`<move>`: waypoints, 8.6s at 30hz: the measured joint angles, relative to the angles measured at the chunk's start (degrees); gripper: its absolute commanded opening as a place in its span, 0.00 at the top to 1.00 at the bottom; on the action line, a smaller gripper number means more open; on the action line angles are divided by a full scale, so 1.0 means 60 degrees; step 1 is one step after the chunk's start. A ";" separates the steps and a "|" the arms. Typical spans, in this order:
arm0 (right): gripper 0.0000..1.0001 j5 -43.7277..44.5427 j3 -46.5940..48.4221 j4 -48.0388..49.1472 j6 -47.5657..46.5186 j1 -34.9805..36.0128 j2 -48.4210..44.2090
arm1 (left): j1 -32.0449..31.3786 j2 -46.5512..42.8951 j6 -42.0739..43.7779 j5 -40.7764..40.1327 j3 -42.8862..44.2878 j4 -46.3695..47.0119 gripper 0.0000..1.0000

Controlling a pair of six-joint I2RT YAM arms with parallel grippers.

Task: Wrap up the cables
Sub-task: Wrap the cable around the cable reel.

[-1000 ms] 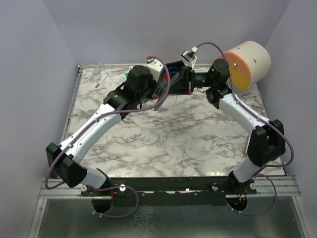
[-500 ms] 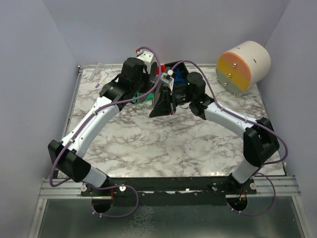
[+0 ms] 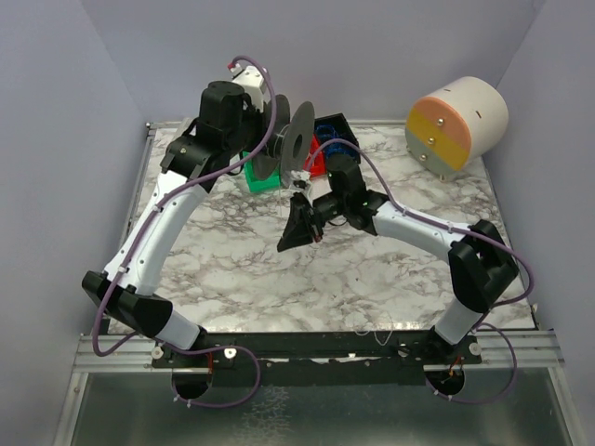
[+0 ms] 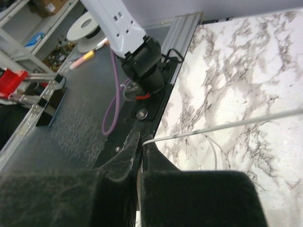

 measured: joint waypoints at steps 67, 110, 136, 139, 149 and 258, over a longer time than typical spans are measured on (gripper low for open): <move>1.00 0.9300 0.0754 -0.0827 0.1534 -0.5778 -0.1242 | -0.1494 -0.1290 0.2656 0.1767 -0.2965 0.0178 1.00; 0.23 0.0597 -0.3220 0.1515 -0.4878 -0.5020 -0.0612 | -0.1475 0.0586 0.1104 0.2597 0.2565 -0.0772 1.00; 0.24 0.0069 -0.2364 0.5770 -0.1770 -0.3697 0.1038 | -0.0186 0.0663 -0.0124 0.4783 0.3450 -0.0688 1.00; 0.23 0.0117 -0.2277 0.4317 -0.3206 -0.3697 0.0790 | -0.0117 0.0608 -0.0168 0.4860 0.3366 -0.0641 1.00; 0.23 0.0692 -0.2109 0.4903 -0.2616 -0.3679 0.0732 | 0.0011 0.0495 -0.0463 0.5453 0.2878 -0.0412 1.00; 1.00 0.6091 -0.0721 -0.0514 -0.3832 -0.1734 -0.0164 | 0.1647 -0.1049 -0.3089 0.2710 -0.1249 0.2546 1.00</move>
